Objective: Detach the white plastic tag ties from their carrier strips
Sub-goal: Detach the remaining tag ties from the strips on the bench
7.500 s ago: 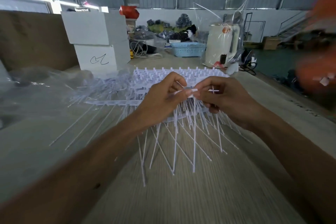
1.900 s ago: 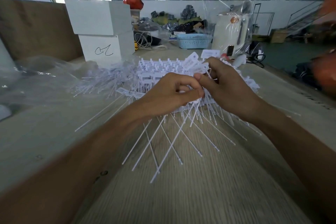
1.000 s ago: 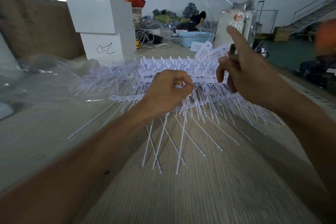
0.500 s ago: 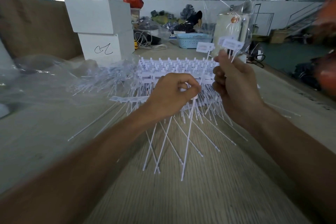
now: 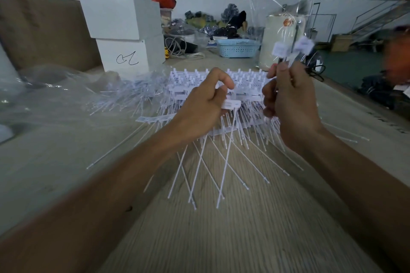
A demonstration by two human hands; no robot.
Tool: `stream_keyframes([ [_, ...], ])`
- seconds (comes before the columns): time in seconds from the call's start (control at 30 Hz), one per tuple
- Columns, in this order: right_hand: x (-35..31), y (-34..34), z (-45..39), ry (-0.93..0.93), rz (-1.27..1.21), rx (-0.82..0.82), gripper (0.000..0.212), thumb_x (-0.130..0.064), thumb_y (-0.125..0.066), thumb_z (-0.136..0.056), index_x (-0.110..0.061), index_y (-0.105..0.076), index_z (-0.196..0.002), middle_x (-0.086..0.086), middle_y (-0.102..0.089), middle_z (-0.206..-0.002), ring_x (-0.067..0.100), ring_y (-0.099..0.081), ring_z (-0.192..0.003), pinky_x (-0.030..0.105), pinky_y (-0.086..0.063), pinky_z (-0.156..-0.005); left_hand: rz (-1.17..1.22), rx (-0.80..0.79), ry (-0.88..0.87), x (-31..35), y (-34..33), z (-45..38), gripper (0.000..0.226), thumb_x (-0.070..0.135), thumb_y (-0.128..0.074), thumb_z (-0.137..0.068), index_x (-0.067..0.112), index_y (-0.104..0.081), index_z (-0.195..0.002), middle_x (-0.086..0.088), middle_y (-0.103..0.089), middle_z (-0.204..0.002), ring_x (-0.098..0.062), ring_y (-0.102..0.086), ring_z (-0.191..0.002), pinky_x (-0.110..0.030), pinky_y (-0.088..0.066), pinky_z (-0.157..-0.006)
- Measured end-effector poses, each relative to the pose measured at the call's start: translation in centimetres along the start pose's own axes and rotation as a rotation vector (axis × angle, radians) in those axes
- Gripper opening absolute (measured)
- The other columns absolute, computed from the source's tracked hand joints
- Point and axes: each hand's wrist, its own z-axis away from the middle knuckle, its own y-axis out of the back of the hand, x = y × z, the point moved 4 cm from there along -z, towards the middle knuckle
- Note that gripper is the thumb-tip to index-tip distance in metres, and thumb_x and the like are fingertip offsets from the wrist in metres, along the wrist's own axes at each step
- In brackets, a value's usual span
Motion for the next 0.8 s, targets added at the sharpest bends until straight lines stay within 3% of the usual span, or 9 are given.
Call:
stream_keyframes([
  [0.03,0.4,-0.2,0.2,-0.04,0.04,-0.03,0.027,-0.029,-0.039,-0.108,-0.017,-0.058,-0.094,-0.01,-0.046,-0.053,0.008,-0.036,-0.044,0.021,-0.032,-0.044,0.001,0.014,-0.011,0.1,0.1,0.0,0.015,0.023,-0.036,-0.108,0.03,-0.048,-0.104,-0.032,-0.047,-0.072,-0.039,-0.042,-0.055,-0.029,-0.046,-0.056],
  [0.13,1.4,-1.6,1.3,-0.229,0.022,-0.204,0.025,-0.034,-0.053,-0.103,-0.015,-0.065,-0.093,-0.011,-0.036,-0.047,0.008,-0.03,-0.042,0.021,-0.025,-0.043,-0.043,0.061,-0.071,0.5,0.2,-0.1,0.008,0.023,-0.039,-0.107,0.026,-0.045,-0.11,0.001,-0.043,-0.053,-0.028,-0.036,-0.052,-0.048,-0.051,-0.056],
  [0.2,1.5,-2.6,1.9,-0.33,-0.037,-0.322,0.032,-0.042,-0.06,-0.098,-0.017,-0.052,-0.079,-0.008,-0.03,-0.048,0.011,-0.025,-0.044,0.023,-0.023,-0.041,-0.066,0.093,-0.093,0.7,0.2,-0.1,0.006,0.019,-0.043,-0.106,0.021,-0.044,-0.112,-0.001,-0.043,-0.053,-0.031,-0.037,-0.052,-0.056,-0.053,-0.062],
  [0.27,1.4,-3.0,2.2,-0.354,-0.087,-0.405,0.035,-0.04,-0.065,-0.095,-0.023,-0.043,-0.075,-0.008,-0.024,-0.051,0.01,-0.02,-0.044,0.022,-0.02,-0.039,-0.093,0.132,-0.125,1.0,0.4,0.0,0.007,0.016,-0.044,-0.106,0.018,-0.045,-0.112,-0.001,-0.046,-0.056,-0.025,-0.042,-0.05,-0.05,-0.052,-0.057],
  [0.37,1.3,-3.0,2.4,-0.339,-0.114,-0.432,0.022,-0.031,-0.069,-0.093,-0.009,-0.066,-0.091,-0.008,-0.022,-0.055,0.008,-0.019,-0.043,0.02,-0.019,-0.038,-0.126,0.171,-0.195,1.5,0.8,0.1,0.006,0.017,-0.046,-0.106,0.013,-0.047,-0.11,0.001,-0.054,-0.064,-0.012,-0.053,-0.055,-0.03,-0.044,-0.053],
  [0.47,1.6,-3.0,2.4,-0.397,-0.122,-0.435,0.024,-0.028,-0.065,-0.096,-0.004,-0.067,-0.093,-0.009,-0.025,-0.05,0.006,-0.021,-0.039,0.018,-0.019,-0.035,-0.156,0.166,-0.206,1.7,0.7,0.0,0.005,0.013,-0.045,-0.105,0.011,-0.048,-0.109,0.012,-0.049,-0.081,-0.002,-0.044,-0.061,-0.013,-0.034,-0.057],
  [0.6,1.5,-2.8,2.0,-0.365,-0.163,-0.42,0.028,-0.029,-0.057,-0.101,-0.012,-0.064,-0.081,-0.005,-0.025,-0.055,0.008,-0.019,-0.041,0.018,-0.019,-0.035,-0.167,0.103,-0.097,0.6,0.4,-0.1,0.008,0.026,-0.045,-0.106,0.02,-0.049,-0.108,0.008,-0.056,-0.086,-0.003,-0.047,-0.064,-0.025,-0.04,-0.069],
  [0.7,1.7,-2.3,1.7,-0.288,-0.115,-0.378,0.03,-0.032,-0.059,-0.1,-0.014,-0.068,-0.079,-0.003,-0.035,-0.062,0.01,-0.022,-0.046,0.019,-0.02,-0.037,-0.201,0.106,0.032,-0.4,1.1,-0.3,0.031,0.038,-0.044,-0.106,0.022,-0.056,-0.083,0.004,-0.065,-0.075,-0.012,-0.062,-0.074,-0.04,-0.045,-0.086],
  [0.8,2.0,-2.2,1.8,-0.254,-0.047,-0.344,0.031,-0.037,-0.062,-0.098,-0.01,-0.075,-0.091,-0.003,-0.046,-0.063,0.01,-0.033,-0.046,0.021,-0.023,-0.041,-0.093,0.059,0.034,-0.4,1.4,-0.5,0.039,0.025,-0.047,-0.106,0.007,-0.059,-0.074,-0.008,-0.063,-0.069,-0.019,-0.059,-0.064,-0.033,-0.047,-0.072],
])
